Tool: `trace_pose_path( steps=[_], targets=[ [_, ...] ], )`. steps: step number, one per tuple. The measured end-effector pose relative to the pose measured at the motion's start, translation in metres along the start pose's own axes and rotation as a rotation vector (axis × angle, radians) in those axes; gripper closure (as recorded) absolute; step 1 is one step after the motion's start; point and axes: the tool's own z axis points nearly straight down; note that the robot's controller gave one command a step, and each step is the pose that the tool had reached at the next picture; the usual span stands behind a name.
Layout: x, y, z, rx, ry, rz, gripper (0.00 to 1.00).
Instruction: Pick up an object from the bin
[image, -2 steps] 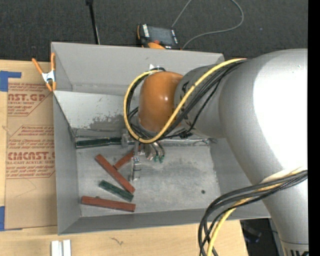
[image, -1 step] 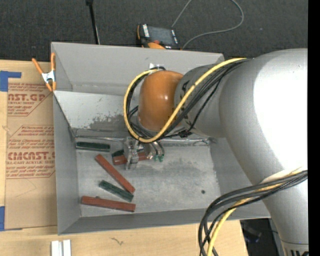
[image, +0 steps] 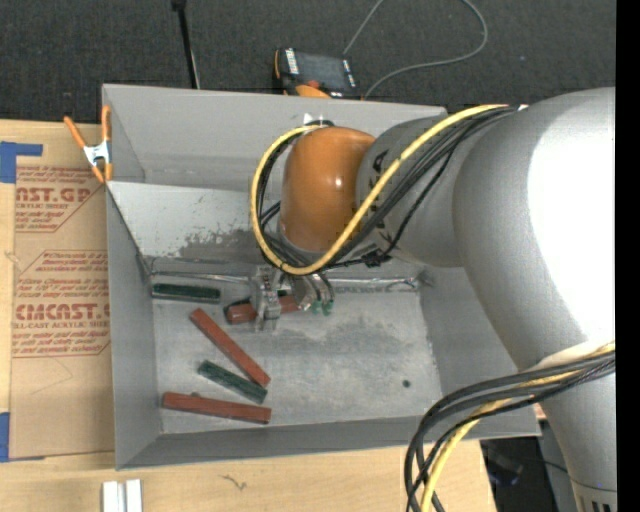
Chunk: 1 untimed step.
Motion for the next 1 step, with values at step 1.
trace_pose_path(
  steps=[1],
  targets=[
    [-0.0007, 0.0001, -0.0051, 0.000, 0.002, 0.000, 1.00]
  ],
)
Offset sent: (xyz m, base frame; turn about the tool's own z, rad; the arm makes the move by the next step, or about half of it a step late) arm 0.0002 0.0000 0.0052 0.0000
